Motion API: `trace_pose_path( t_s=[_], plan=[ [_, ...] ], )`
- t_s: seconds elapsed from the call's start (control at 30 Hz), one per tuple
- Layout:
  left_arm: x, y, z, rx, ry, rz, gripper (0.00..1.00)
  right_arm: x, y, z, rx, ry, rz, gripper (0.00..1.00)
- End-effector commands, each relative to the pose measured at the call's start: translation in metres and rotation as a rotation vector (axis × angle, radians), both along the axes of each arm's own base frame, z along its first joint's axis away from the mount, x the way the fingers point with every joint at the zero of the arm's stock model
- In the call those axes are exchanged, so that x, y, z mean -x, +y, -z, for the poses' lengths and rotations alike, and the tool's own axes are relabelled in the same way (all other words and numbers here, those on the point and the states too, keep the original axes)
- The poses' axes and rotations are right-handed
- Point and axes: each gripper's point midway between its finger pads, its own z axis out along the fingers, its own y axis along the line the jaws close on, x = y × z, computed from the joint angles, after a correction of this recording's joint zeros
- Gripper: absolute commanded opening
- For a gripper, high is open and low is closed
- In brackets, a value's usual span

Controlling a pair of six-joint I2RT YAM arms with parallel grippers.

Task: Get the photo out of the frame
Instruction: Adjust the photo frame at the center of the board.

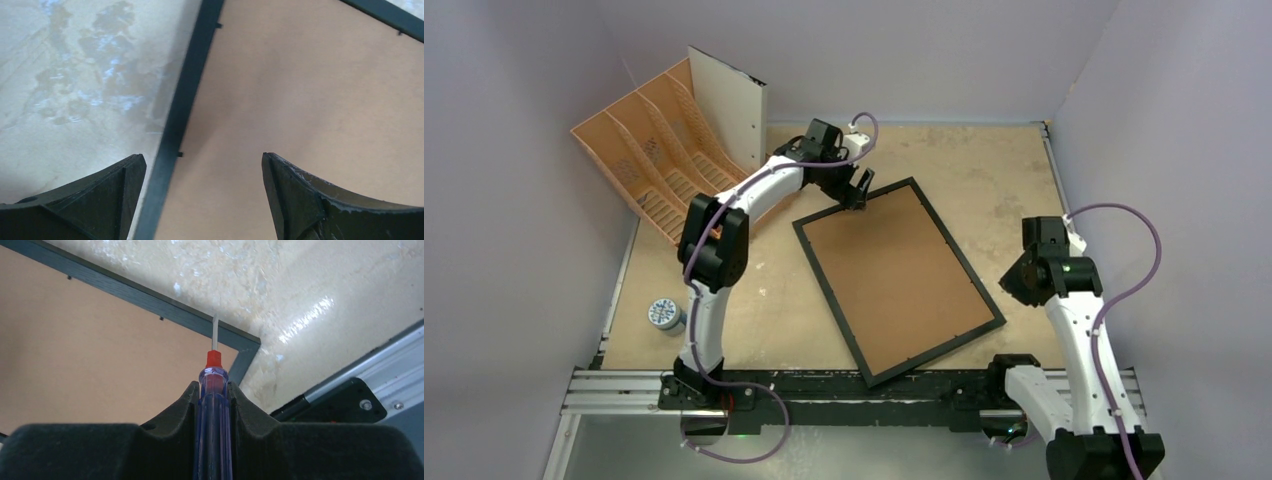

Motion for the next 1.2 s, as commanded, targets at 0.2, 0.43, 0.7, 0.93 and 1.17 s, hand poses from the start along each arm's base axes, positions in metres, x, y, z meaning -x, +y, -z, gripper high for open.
trace_pose_path(
  t_s=[0.2, 0.43, 0.7, 0.93, 1.17],
  plan=[
    [-0.036, 0.013, 0.007, 0.031, -0.054, 0.069, 0.9, 0.053, 0.006, 0.01, -0.032, 0.171, -0.003, 0.0],
    [-0.033, 0.014, 0.03, 0.03, -0.022, 0.094, 0.9, 0.074, 0.011, 0.017, -0.056, 0.259, -0.034, 0.0],
    [-0.028, 0.017, 0.044, 0.024, 0.001, 0.108, 0.9, 0.068, 0.026, 0.021, -0.126, 0.292, -0.117, 0.0],
    [-0.018, 0.02, 0.052, 0.016, 0.032, 0.134, 0.9, 0.054, 0.036, 0.025, -0.186, 0.242, -0.098, 0.0],
    [-0.001, 0.023, 0.058, 0.019, 0.083, 0.142, 0.88, 0.034, 0.041, 0.03, -0.215, 0.171, -0.068, 0.0]
  ],
)
